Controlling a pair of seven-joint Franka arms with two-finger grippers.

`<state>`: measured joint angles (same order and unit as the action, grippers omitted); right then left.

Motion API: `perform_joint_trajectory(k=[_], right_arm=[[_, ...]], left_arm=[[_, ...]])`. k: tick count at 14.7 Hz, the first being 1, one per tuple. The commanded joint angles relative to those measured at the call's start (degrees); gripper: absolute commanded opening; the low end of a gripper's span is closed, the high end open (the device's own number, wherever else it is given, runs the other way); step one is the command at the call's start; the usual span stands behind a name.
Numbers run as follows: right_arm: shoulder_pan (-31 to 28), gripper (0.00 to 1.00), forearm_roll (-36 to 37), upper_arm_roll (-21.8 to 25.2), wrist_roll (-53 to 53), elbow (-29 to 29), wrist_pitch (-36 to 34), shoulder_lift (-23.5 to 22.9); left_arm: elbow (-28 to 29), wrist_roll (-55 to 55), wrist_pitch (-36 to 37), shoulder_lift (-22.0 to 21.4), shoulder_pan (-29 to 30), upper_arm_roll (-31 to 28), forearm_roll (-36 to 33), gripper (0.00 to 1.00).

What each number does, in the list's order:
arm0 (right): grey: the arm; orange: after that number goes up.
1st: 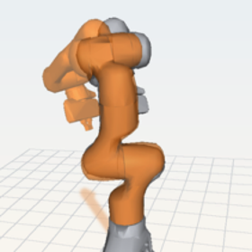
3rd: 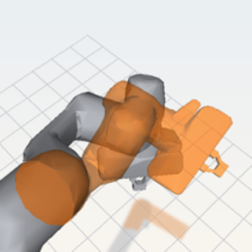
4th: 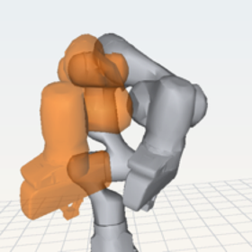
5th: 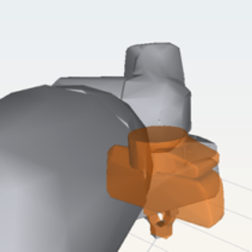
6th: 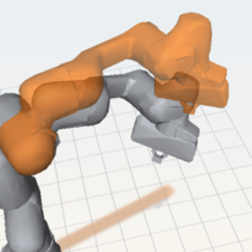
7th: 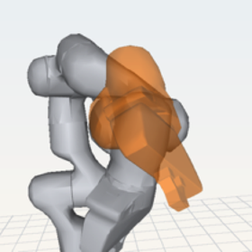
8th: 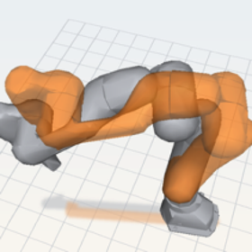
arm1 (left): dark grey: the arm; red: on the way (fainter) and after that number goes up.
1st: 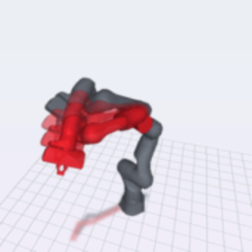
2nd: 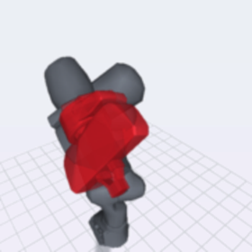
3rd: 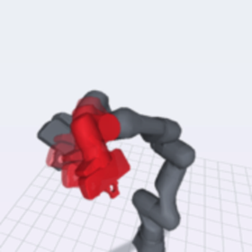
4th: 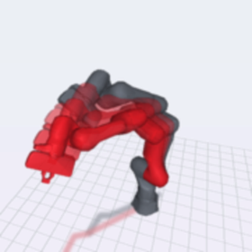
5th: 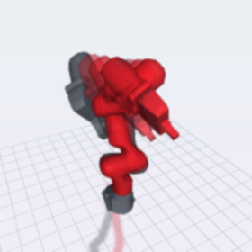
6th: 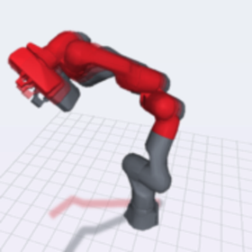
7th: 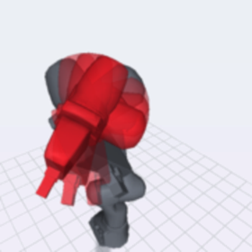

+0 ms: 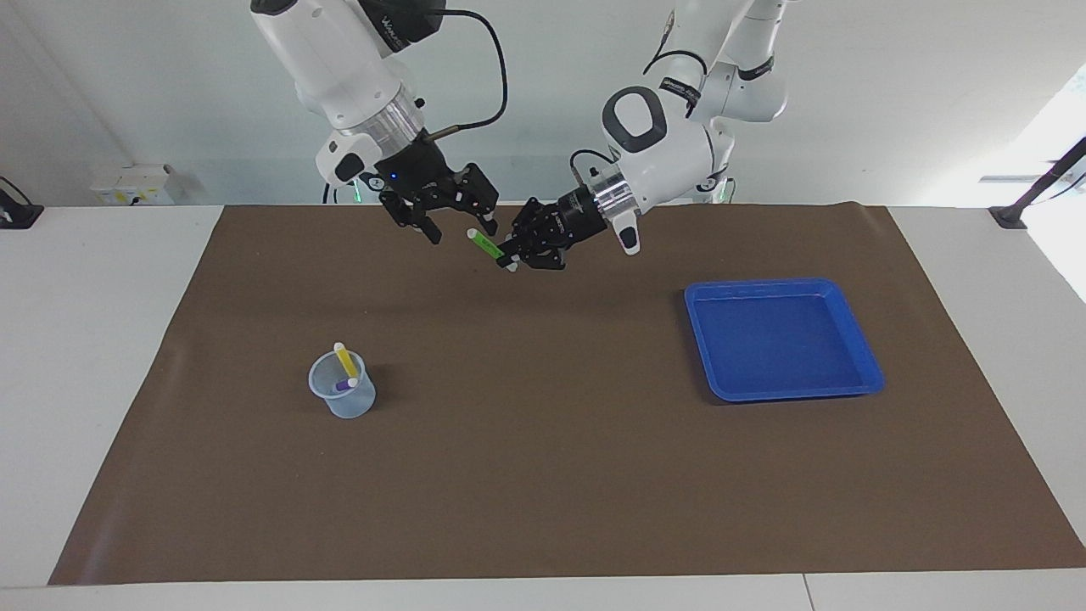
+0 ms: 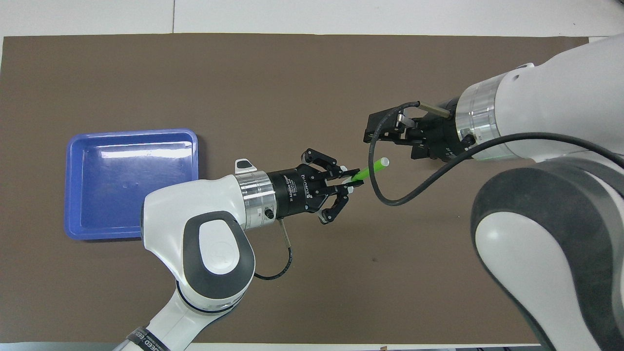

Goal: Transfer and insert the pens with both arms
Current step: 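Grasp the green pen with the right gripper and open the left gripper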

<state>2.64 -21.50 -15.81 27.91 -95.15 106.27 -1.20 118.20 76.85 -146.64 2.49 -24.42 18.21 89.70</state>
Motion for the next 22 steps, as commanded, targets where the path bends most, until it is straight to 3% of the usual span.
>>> perform_joint_trajectory(k=[1, 6, 11, 12, 13, 14, 15, 22], right_arm=[[-0.89, 0.95, -1.26, -0.71, -1.19, -4.42, 2.09, 2.26], [-0.80, 0.62, -1.26, -0.97, -1.19, -5.05, 2.45, 2.70], [-0.71, 0.61, -1.26, -1.85, -1.10, -5.66, 2.27, 2.96], [-0.71, 0.57, -1.26, -1.85, -1.19, -5.66, 2.27, 2.96], [-0.71, 0.37, -1.26, -1.85, -1.19, -5.66, 2.36, 2.96], [-0.80, 0.07, -1.26, -1.85, -1.37, -5.66, 2.36, 2.96], [-0.80, 0.00, -1.17, -1.85, -1.45, -5.58, 2.53, 2.88], [-0.89, 0.00, -0.38, -1.68, -1.46, -5.40, 2.62, 2.79]], left_arm=[[2.21, -1.26, -1.02, -2.22, -0.63, -0.64, 2.06, 0.00], [2.21, -1.26, -1.63, -2.22, -0.72, -0.64, 2.06, 0.00], [2.12, -1.26, -1.72, -2.22, -0.72, -0.64, 2.93, 0.00], [2.12, -1.26, -1.81, -2.13, -0.72, -0.64, 2.94, 0.00], [2.12, -1.26, -1.81, -2.13, -0.72, -0.64, 3.03, 0.00], [2.04, -1.26, -1.81, -2.13, -0.72, -0.64, 3.03, 0.00], [2.12, -1.26, -1.81, -2.22, -0.72, -0.64, 3.12, 0.00], [1.86, -1.26, -2.34, -2.13, -0.72, -0.64, 3.47, 0.00]])
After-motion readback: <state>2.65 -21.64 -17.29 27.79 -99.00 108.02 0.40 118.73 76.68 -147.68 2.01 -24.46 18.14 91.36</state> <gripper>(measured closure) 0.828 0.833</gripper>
